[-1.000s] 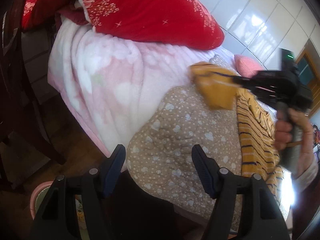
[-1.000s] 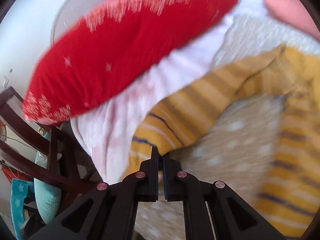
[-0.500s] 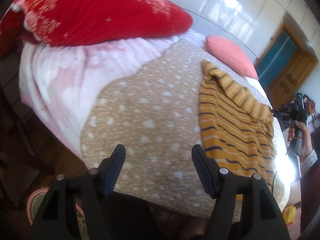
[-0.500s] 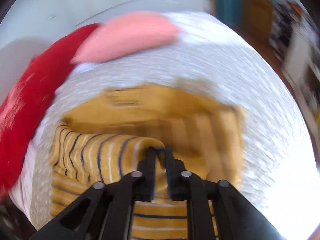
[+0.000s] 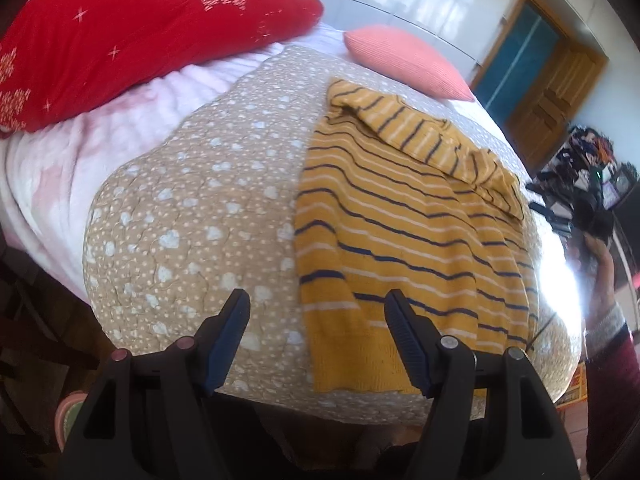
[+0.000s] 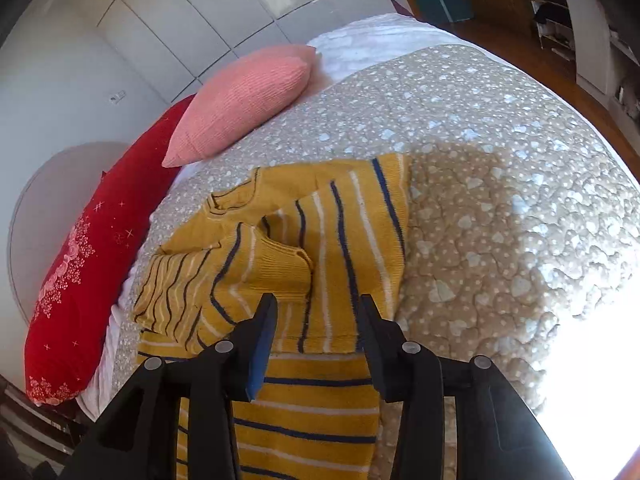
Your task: Fold small clothes
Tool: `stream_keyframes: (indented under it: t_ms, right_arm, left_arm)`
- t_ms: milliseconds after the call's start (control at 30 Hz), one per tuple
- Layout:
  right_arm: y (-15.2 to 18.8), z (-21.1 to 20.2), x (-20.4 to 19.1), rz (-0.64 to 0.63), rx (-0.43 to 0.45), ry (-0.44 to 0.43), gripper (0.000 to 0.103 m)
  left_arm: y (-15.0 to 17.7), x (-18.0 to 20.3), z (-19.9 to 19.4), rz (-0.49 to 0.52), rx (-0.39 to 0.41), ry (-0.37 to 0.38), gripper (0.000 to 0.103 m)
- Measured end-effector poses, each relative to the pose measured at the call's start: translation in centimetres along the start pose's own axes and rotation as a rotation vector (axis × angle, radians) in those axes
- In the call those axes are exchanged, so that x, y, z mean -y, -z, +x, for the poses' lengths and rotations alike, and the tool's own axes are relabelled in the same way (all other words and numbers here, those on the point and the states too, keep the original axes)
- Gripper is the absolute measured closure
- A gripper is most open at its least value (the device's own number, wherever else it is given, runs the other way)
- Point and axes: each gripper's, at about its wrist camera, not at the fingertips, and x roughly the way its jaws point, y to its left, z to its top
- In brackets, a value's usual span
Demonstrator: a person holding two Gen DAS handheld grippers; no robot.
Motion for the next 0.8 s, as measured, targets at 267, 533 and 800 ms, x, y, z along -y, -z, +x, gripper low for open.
stream_keyframes:
  t_ms: [267,533,800]
  right_arm:
    - [-0.6,5.8,-2.1,-0.078,-0.082,0.084,0.09]
    - [-3.1,1.2,3.6,0.042,0.048,0.288,0.1]
    - [-1.7,-0.7,1.6,-0.009,0.036,-0.05,0.076]
  left_arm:
    - [-0.2,-0.3,-0.6,0.007,0.004,-0.044,0.034]
    - [-1.2,-1.4,0.6,-0.041,-0.018,-0.045,0.033]
    - [-1.6,0.6,1.5,-0.007,-0.034,-0.017,0.033]
